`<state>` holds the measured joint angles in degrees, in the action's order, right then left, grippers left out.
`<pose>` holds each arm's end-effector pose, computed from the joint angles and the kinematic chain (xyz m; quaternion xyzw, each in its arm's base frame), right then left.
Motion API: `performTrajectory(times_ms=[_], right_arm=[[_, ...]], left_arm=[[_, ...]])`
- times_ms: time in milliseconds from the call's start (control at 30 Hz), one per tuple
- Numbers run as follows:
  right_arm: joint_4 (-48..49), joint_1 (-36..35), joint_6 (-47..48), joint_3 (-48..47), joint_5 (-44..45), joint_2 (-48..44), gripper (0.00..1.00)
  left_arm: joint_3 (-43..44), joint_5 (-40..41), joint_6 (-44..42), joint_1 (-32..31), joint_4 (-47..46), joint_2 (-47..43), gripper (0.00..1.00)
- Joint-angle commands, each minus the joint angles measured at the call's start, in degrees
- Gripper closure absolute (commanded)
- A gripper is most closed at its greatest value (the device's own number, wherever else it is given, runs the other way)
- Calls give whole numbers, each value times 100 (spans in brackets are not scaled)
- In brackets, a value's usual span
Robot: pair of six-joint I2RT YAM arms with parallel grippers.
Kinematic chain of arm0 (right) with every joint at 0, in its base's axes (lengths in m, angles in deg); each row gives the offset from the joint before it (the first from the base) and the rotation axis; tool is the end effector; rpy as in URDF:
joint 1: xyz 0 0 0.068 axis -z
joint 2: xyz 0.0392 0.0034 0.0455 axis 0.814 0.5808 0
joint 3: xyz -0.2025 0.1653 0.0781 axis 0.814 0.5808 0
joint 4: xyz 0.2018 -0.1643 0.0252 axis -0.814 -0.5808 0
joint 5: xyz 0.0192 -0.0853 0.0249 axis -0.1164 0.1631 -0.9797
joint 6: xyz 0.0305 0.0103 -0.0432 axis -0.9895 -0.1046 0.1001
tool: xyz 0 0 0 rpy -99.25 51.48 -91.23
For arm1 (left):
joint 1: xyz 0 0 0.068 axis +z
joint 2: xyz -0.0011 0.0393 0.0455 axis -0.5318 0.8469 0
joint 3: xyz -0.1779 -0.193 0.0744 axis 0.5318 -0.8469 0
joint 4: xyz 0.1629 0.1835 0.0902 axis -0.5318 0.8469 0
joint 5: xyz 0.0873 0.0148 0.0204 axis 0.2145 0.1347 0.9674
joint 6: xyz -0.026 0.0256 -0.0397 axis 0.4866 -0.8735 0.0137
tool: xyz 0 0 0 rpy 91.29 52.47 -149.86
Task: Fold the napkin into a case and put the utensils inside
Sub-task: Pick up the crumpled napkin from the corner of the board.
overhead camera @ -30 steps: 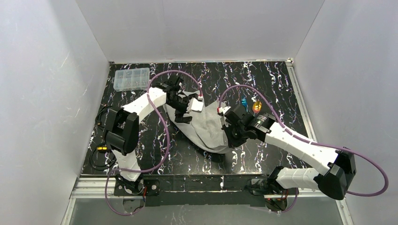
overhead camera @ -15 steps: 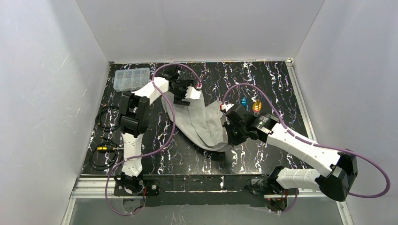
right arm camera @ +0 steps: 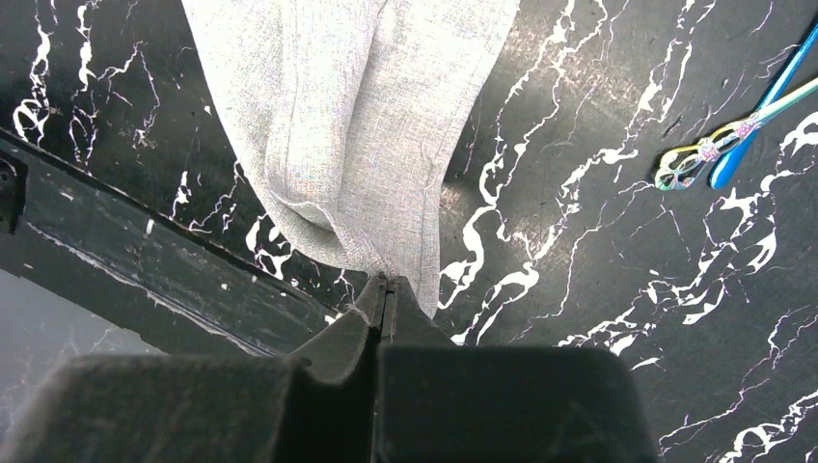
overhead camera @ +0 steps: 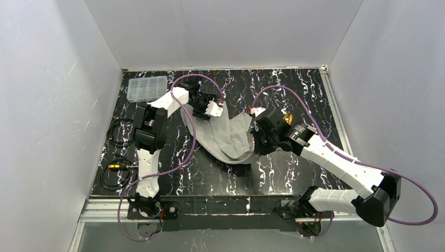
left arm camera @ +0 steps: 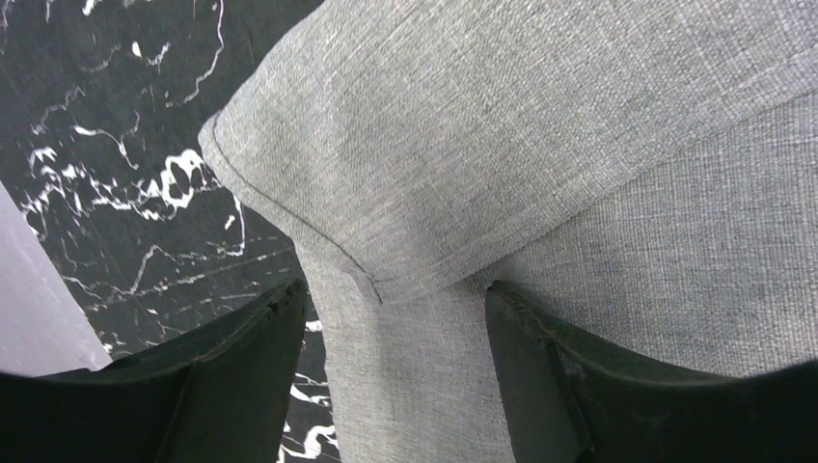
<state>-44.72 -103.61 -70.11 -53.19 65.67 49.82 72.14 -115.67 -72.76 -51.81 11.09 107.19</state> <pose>0.1545 0.1731 0.3093 -0.2075 0.9240 0.1465 0.2857 0.4290 -0.1717 0.1802 0.8255 0.4486 -0.0394 0.3404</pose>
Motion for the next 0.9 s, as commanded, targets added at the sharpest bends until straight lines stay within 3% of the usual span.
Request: performTrajectory(times_ms=[0, 333, 467, 667, 767, 867], right_arm=[[182, 26, 17, -190, 16, -54, 99], [362, 34, -78, 105, -53, -57, 99], [378, 34, -111, 170, -10, -126, 99], [368, 35, -165, 173, 87, -301, 99], [379, 41, -176, 154, 177, -369, 99], [361, 40, -126, 47, 303, -429, 99]], left_arm=[[51, -27, -145, -152, 73, 105, 39], [213, 243, -467, -247, 841, 328, 44], [250, 302, -485, -254, 849, 416, 67], [272, 278, -364, -331, 878, 400, 76], [460, 239, 4, -396, 840, 330, 100], [793, 142, 718, -397, 681, 105, 100]])
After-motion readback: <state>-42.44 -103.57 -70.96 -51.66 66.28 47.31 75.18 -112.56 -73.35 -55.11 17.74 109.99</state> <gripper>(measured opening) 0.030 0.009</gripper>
